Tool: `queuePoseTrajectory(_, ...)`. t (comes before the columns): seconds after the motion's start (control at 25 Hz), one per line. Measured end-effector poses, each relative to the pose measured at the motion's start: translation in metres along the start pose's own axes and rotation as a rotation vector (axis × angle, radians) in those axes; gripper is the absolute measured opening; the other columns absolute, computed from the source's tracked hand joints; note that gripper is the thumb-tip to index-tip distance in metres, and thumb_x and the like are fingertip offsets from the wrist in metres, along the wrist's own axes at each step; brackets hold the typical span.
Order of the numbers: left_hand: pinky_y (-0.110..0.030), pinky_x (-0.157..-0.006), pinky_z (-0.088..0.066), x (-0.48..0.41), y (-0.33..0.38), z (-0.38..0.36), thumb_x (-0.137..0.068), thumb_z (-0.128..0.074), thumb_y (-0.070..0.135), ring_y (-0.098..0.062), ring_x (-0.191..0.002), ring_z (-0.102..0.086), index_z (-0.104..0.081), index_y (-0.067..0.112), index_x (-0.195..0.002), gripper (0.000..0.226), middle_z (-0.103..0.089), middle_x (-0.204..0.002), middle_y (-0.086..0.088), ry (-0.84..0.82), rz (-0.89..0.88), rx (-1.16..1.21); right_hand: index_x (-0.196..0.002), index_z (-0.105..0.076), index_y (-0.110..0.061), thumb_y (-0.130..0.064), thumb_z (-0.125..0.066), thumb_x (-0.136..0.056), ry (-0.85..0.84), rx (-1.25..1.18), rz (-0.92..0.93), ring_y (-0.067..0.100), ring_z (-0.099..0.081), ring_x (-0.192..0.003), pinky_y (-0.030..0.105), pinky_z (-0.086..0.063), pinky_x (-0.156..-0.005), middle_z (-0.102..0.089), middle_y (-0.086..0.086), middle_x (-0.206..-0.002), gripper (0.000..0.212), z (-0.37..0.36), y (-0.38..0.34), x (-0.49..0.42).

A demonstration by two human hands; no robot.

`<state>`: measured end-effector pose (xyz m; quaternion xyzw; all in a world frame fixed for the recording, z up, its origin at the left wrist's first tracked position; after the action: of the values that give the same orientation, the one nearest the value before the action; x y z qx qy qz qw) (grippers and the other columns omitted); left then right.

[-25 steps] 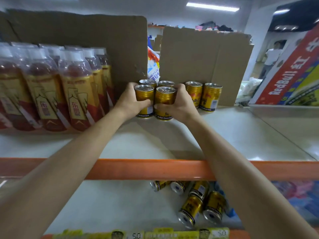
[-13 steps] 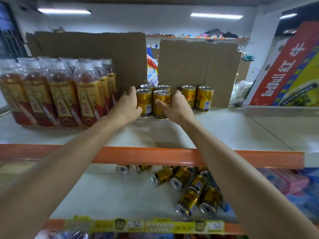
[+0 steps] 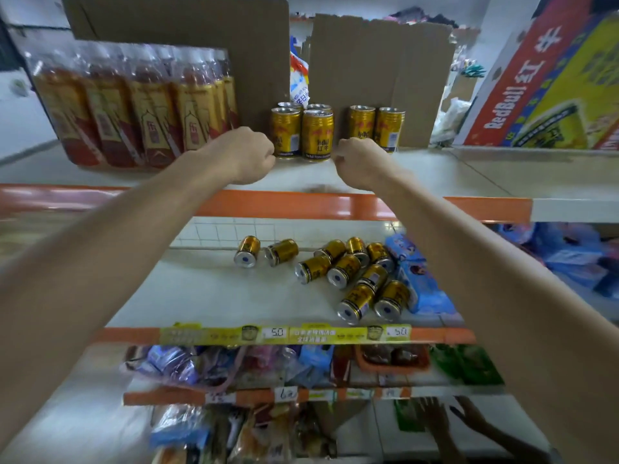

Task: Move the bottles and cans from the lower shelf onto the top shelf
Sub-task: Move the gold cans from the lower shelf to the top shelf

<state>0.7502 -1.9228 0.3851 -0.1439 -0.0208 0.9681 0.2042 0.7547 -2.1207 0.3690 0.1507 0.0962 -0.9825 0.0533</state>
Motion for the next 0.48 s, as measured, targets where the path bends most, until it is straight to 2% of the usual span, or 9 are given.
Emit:
queuePoseTrajectory(0.08,-0.04,-0.071,-0.047,0.021,-0.001,0.003,-0.097,-0.04,0.022,-0.033,-0.082,-0.056,-0.059,0.004,-0.083,0.03,-0.061,-0.085,-0.015,0.021,-0.028,0.033,-0.107,-0.066,0.001,-0.005,-0.039,-0.098,0.011,0.014,0.007,0.038,-0.061,-0.098,0.035,-0.05,-0.072,-0.066,0.017,-0.11,0.029,0.002,-0.01,0.018)
queuePoseTrajectory(0.2,-0.043,-0.078,-0.049,0.058,-0.006,0.003,-0.098,-0.038,0.023,-0.032,-0.089,-0.059,-0.065,0.004,-0.096,0.033,-0.066,-0.096,-0.015,0.018,-0.054,0.094,-0.103,-0.064,0.001,-0.02,-0.045,-0.1,0.061,0.019,0.018,0.039,-0.061,-0.094,0.032,-0.044,-0.068,-0.066,0.02,-0.105,0.028,0.001,-0.032,0.05)
queuePoseTrajectory(0.28,-0.043,-0.08,-0.048,0.078,-0.009,0.003,-0.1,-0.036,0.023,-0.034,-0.094,-0.058,-0.064,0.002,-0.101,0.035,-0.065,-0.099,-0.017,0.043,-0.05,0.098,-0.099,-0.063,0.002,-0.023,-0.049,-0.099,0.098,0.016,0.06,0.038,-0.062,-0.092,0.035,-0.047,-0.069,-0.066,0.019,-0.101,0.029,0.001,-0.05,0.069)
queuePoseTrajectory(0.4,-0.046,-0.079,-0.049,0.106,-0.021,0.0,-0.1,-0.034,0.023,-0.033,-0.089,-0.059,-0.063,-0.001,-0.098,0.037,-0.064,-0.094,-0.018,0.062,-0.038,0.103,-0.1,-0.067,0.002,-0.021,-0.051,-0.095,0.164,0.021,0.165,0.034,-0.063,-0.084,0.04,-0.055,-0.069,-0.069,0.018,-0.096,0.028,-0.002,-0.077,0.095)
queuePoseTrajectory(0.48,-0.048,-0.08,-0.051,0.119,-0.027,0.0,-0.098,-0.036,0.024,-0.034,-0.091,-0.061,-0.062,0.0,-0.1,0.037,-0.066,-0.097,-0.019,0.119,-0.036,0.137,-0.096,-0.068,-0.001,-0.019,-0.051,-0.092,0.184,-0.015,0.212,0.031,-0.062,-0.077,0.04,-0.055,-0.066,-0.07,0.015,-0.09,0.025,-0.003,-0.088,0.104)
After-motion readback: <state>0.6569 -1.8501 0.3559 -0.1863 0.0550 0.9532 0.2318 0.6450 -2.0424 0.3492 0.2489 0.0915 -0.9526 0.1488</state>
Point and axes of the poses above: each hand's wrist, its own x-axis away from the middle knuckle, its own z-axis out of the back of the hand, y = z × x, the point moved 3 cm from there along -x, towards the middle knuckle
